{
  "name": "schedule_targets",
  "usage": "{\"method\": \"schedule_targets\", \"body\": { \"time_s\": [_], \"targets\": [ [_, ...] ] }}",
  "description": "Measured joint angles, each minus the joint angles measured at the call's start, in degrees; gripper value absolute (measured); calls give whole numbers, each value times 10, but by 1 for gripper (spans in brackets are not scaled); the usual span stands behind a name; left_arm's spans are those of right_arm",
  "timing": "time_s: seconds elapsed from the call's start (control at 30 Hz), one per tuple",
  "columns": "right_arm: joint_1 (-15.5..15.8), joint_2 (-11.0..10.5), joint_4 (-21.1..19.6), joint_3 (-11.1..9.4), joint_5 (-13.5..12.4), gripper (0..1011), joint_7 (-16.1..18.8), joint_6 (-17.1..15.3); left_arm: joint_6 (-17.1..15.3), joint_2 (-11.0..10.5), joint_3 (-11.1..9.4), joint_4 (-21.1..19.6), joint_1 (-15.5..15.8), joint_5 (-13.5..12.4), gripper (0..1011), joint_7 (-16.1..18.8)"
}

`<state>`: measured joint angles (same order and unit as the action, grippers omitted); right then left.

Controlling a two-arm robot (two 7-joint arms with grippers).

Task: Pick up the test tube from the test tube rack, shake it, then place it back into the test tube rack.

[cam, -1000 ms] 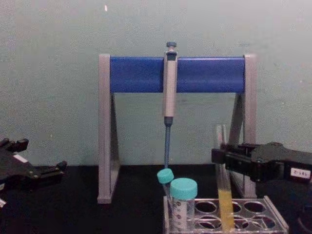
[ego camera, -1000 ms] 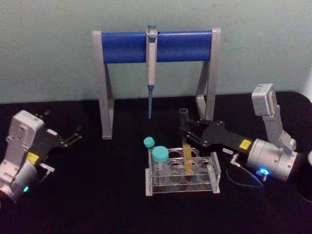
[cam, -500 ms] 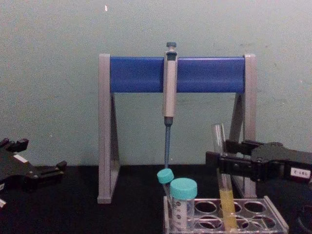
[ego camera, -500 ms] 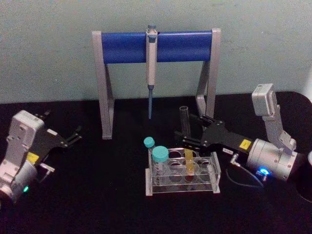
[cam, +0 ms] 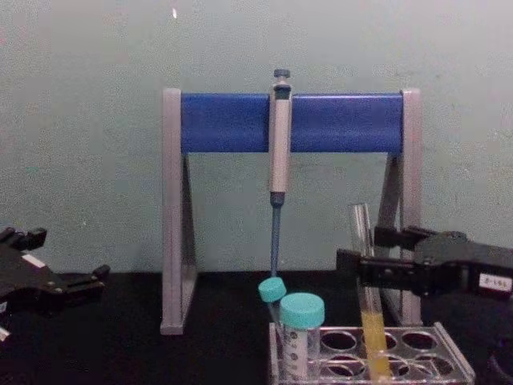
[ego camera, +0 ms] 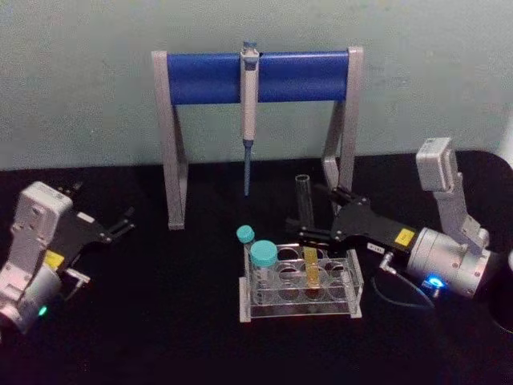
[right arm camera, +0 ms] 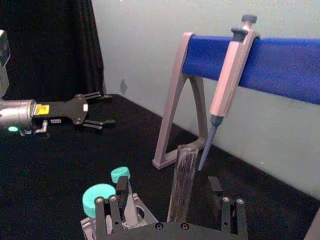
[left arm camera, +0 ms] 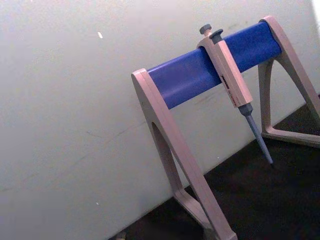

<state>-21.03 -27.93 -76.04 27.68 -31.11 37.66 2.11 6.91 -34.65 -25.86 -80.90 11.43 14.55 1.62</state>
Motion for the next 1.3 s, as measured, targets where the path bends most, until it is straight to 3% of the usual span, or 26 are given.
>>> {"method": "schedule_targets", "body": {
  "time_s": [0.3,0.47,0.67,0.7,0.8,0.93,1.07,1.3],
  "targets": [
    [24,-10,-42,-20,4,1000,-29,17,0,0,0,0,0,0,1001,0],
    [54,-8,-80,-58,3,1000,-67,51,0,0,0,0,0,0,1001,0],
    [92,1,-120,-104,19,1000,-151,62,0,0,0,0,0,0,1001,0],
    [100,3,-129,-113,29,1000,-178,52,0,0,0,0,0,0,1001,0],
    [107,6,-137,-122,43,1000,-213,31,0,0,0,0,0,0,1001,0],
    [117,11,-141,-130,71,1000,-268,-21,0,0,0,0,0,0,1001,0],
    [119,15,-136,-128,86,1000,-292,-74,0,0,0,0,0,0,1001,0],
    [119,22,-117,-121,91,1000,-299,-153,0,0,0,0,0,0,1001,0]
  ]
}}
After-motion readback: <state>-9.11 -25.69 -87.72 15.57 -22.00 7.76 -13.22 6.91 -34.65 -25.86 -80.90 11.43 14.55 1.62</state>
